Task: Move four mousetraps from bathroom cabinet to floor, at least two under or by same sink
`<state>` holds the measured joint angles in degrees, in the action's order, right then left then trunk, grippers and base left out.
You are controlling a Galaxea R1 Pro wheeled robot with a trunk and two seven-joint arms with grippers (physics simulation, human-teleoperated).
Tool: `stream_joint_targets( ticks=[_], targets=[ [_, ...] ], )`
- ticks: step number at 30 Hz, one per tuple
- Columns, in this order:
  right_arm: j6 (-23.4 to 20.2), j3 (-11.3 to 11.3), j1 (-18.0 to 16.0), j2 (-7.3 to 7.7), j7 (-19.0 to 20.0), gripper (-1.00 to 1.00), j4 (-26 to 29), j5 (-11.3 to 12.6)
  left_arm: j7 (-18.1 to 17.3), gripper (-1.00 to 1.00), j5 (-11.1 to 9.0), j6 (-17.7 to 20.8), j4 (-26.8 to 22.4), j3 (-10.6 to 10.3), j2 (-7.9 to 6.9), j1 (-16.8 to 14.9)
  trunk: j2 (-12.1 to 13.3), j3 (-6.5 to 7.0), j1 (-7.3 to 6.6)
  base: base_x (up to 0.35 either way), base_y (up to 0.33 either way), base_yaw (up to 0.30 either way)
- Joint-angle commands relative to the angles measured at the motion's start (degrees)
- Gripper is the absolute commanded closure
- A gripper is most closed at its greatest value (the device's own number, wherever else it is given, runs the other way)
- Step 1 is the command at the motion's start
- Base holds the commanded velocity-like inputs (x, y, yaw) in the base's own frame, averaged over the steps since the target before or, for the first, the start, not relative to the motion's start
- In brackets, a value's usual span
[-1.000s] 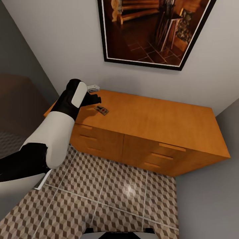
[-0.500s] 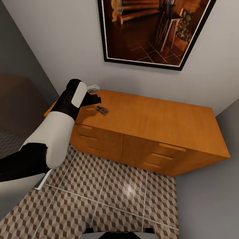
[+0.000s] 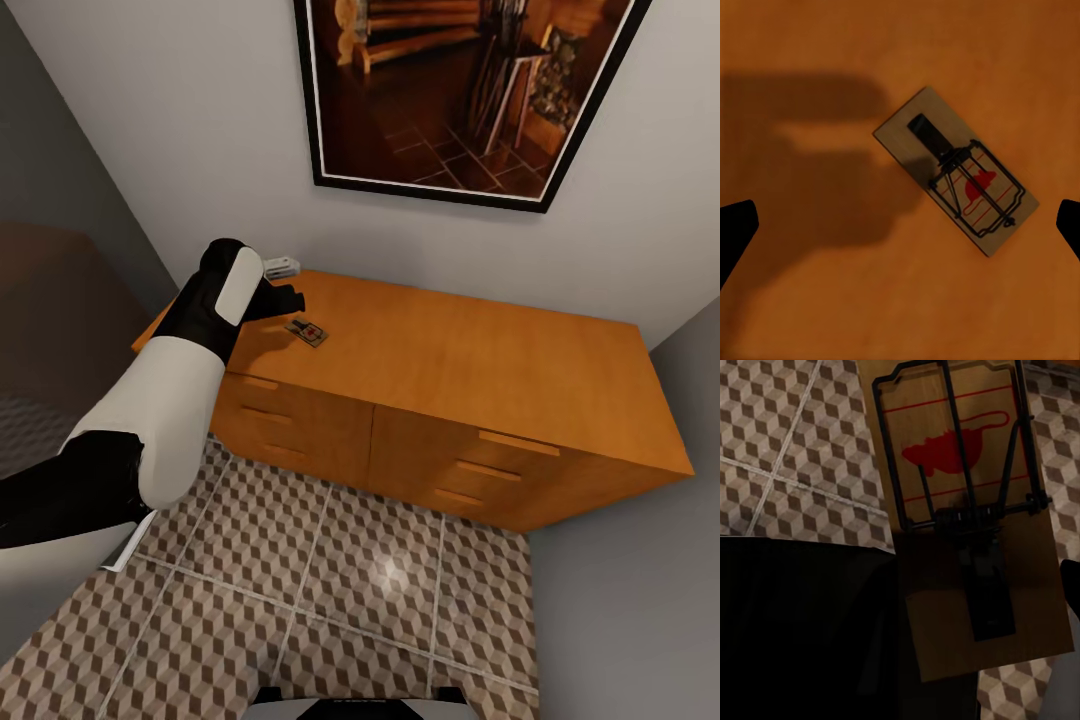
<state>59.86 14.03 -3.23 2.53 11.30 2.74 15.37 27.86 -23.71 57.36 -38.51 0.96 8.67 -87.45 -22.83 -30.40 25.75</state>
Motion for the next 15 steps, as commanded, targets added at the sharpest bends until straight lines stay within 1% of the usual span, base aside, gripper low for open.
stream_joint_targets(
  ticks=[1,15],
  targets=[
    [0.1,0.3,0.0,0.02,0.6,1.00,0.0,0.7,0.5,-1.00,-0.6,0.1,0.0,0.1,0.03,0.0,-0.1,-0.08,0.03,0.000,0.000,0.000],
    [0.1,0.3,0.0,0.02,0.6,1.00,0.0,0.7,0.5,-1.00,-0.6,0.1,-0.1,0.0,0.03,0.1,-0.1,-0.08,0.03,0.000,0.000,0.000]
  ],
)
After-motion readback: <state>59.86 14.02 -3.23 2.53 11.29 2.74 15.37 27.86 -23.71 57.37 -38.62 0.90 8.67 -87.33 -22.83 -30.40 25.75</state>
